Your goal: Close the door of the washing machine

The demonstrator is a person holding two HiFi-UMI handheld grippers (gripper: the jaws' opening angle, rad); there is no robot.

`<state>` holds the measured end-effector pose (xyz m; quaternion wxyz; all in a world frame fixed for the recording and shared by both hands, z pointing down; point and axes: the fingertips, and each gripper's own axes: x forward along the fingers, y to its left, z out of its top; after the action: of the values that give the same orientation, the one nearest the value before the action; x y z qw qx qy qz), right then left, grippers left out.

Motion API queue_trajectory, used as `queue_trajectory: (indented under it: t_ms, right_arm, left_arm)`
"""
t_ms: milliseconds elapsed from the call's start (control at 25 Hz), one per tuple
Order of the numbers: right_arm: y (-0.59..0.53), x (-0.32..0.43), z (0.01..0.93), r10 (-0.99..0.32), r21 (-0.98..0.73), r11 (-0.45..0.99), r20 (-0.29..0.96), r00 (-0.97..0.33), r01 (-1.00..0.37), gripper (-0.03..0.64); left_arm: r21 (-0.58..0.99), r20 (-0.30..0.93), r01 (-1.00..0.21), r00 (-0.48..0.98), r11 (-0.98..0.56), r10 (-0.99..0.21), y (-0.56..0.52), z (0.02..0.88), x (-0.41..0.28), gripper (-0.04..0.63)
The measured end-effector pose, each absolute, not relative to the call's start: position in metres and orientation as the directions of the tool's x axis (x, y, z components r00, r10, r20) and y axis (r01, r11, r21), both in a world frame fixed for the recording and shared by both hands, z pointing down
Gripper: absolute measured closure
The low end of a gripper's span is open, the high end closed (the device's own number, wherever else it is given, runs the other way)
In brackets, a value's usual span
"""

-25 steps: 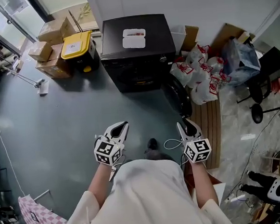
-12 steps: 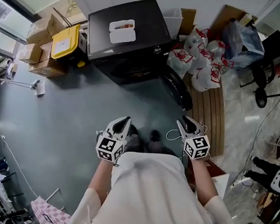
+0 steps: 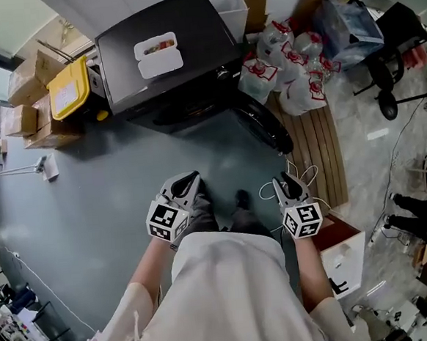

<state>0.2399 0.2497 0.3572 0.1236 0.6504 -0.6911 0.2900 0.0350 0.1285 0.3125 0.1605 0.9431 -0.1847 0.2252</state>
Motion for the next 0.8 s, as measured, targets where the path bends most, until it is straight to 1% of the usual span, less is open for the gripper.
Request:
queue_trajectory:
  t_ms: [200, 440, 680, 800]
  right_arm:
    - [0.23, 0.239, 0.381, -0.823, -0.222, -0.122, 0.568, -0.027, -0.968, 0.476]
    - [0.226, 0.248, 0.423, -0.78, -0.184, -0.255, 0.619, 0.09, -0.949, 0.476]
    - [0.223, 0.27, 0.469, -0.732, -0.145, -0.322, 0.665, 0.149, -0.935, 0.476]
    - [0.226, 0.282, 0.5, -0.696, -0.127, -0.352, 0.698, 0.168, -0.927, 0.476]
  left_arm:
    - [0.222, 0.507, -0.324, 0.844, -0.92, -0.175, 0.09, 0.348, 0.038, 0.586]
    - [0.221, 0.539, -0.216, 0.84, -0.951, -0.065, 0.062, 0.405, 0.047, 0.586]
    - [0.247, 0.536, -0.087, 0.842, -0.965, 0.061, 0.055, 0.449, 0.075, 0.586]
    - [0.265, 0.531, -0.046, 0.841, -0.963, 0.106, 0.056, 0.468, 0.089, 0.586]
